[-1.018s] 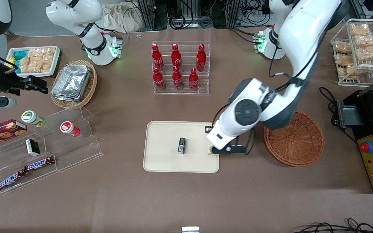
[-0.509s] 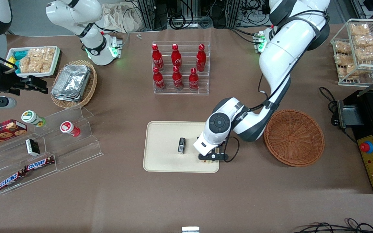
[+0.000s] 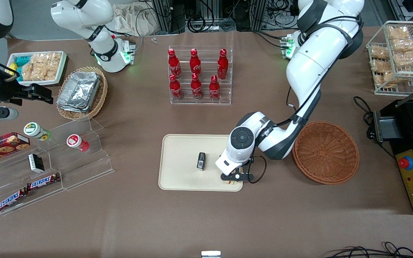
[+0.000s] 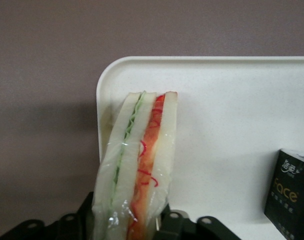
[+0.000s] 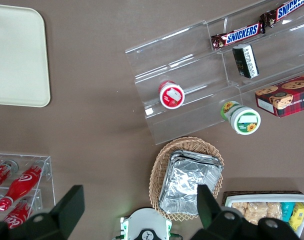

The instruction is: Place sandwich from basket to tray

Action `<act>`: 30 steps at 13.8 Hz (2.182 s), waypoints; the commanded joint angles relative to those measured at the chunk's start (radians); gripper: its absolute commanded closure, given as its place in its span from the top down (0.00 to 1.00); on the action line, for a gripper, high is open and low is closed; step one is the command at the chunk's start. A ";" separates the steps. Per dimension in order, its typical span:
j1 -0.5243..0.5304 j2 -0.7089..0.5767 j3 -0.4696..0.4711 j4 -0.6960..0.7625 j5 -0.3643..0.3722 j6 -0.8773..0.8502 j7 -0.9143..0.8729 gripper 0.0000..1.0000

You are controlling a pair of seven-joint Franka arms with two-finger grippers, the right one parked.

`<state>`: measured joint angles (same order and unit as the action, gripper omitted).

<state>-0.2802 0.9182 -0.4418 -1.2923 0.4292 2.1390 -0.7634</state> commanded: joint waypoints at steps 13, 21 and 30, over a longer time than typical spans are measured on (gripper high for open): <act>0.249 -0.419 0.003 -0.059 -0.244 -0.517 0.056 1.00; 0.469 -0.602 0.009 -0.078 -0.320 -0.766 0.452 1.00; 0.546 -0.835 0.085 -0.339 -0.383 -0.575 0.653 1.00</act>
<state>0.2666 0.2477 -0.4162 -1.4437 0.1045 1.4784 -0.1792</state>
